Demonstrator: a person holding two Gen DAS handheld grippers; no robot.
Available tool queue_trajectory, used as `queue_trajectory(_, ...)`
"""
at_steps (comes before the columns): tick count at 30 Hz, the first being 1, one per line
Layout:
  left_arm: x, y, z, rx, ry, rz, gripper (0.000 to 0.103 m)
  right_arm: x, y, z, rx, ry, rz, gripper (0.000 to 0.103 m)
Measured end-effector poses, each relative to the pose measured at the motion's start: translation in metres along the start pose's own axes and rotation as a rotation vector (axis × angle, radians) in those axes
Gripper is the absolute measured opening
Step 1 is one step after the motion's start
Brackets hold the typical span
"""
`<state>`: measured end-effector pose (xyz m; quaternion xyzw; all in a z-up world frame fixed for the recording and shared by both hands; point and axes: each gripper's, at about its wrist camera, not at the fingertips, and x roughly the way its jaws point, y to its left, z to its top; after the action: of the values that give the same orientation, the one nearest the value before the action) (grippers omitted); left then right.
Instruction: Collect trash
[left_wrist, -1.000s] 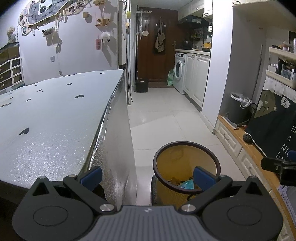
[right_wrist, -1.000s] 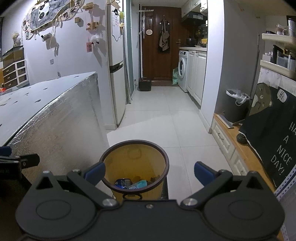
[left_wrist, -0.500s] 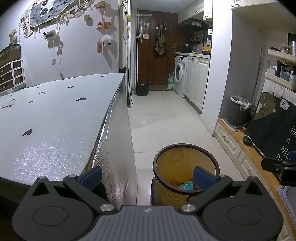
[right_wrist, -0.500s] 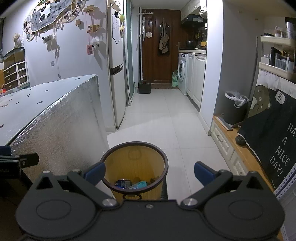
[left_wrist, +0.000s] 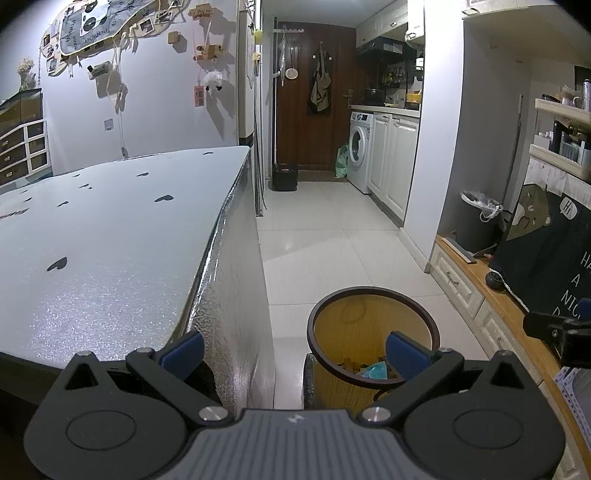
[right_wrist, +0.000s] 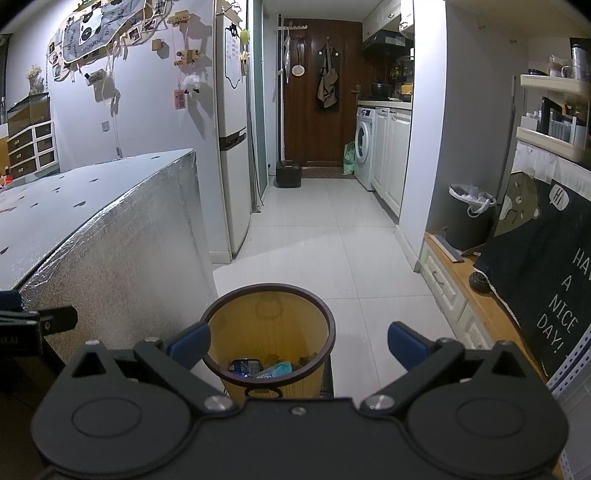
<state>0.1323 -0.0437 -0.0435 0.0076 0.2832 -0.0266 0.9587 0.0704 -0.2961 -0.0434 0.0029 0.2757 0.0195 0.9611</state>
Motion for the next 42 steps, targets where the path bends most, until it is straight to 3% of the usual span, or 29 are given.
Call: queue_trajectory(42,-0.0037,-0.0007,0.0,0.006,-0.009,-0.004,0.103,-0.001,-0.0024,0.0021,-0.011,-0.004,0.0,0.103)
